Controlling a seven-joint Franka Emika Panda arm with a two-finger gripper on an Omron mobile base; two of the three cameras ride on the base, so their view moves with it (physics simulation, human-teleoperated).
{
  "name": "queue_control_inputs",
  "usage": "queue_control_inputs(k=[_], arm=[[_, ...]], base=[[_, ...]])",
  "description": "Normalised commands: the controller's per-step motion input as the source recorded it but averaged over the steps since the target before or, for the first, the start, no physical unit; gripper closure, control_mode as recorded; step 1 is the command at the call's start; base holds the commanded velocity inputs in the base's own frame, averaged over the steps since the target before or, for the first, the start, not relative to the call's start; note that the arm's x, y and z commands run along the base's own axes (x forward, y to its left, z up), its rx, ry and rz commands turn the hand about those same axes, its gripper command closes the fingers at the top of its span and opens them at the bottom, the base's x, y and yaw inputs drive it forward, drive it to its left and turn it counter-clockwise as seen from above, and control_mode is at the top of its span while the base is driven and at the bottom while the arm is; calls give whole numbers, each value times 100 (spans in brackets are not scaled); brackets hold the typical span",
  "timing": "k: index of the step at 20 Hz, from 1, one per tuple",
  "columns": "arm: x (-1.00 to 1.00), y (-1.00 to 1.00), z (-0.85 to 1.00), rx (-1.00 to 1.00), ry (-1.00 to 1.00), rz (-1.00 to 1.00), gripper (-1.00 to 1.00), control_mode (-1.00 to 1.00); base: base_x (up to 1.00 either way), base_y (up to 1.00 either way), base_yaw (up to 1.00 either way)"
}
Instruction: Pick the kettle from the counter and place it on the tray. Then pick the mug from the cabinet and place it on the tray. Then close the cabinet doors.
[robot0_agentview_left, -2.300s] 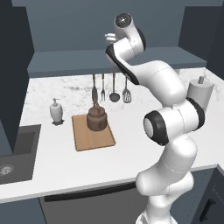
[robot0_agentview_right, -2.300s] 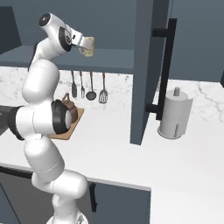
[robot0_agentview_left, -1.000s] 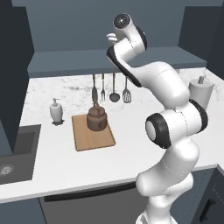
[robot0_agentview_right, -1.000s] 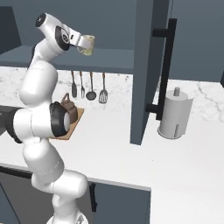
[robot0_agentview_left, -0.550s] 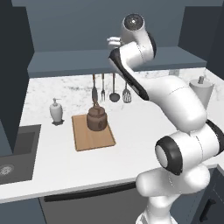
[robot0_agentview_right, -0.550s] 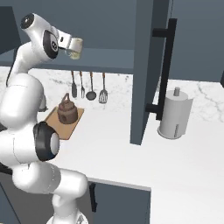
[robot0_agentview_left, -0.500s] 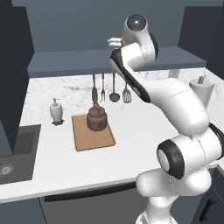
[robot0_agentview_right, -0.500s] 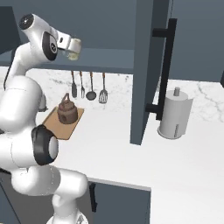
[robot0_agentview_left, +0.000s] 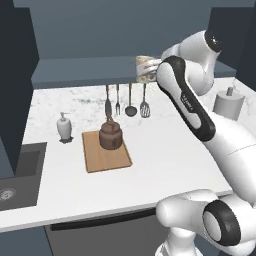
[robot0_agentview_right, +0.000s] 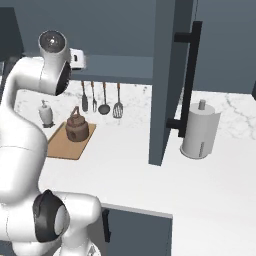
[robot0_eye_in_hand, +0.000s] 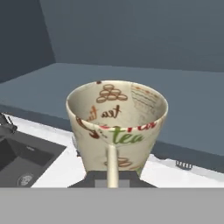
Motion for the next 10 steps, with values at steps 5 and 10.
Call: queue_control_inputs(k=[5,10], arm=[[-89,8,-28,0,0,69,100,-100],[-72,14,-46,0,0,62,100,-100]], base=[[0,0,0],[0,0,0]])
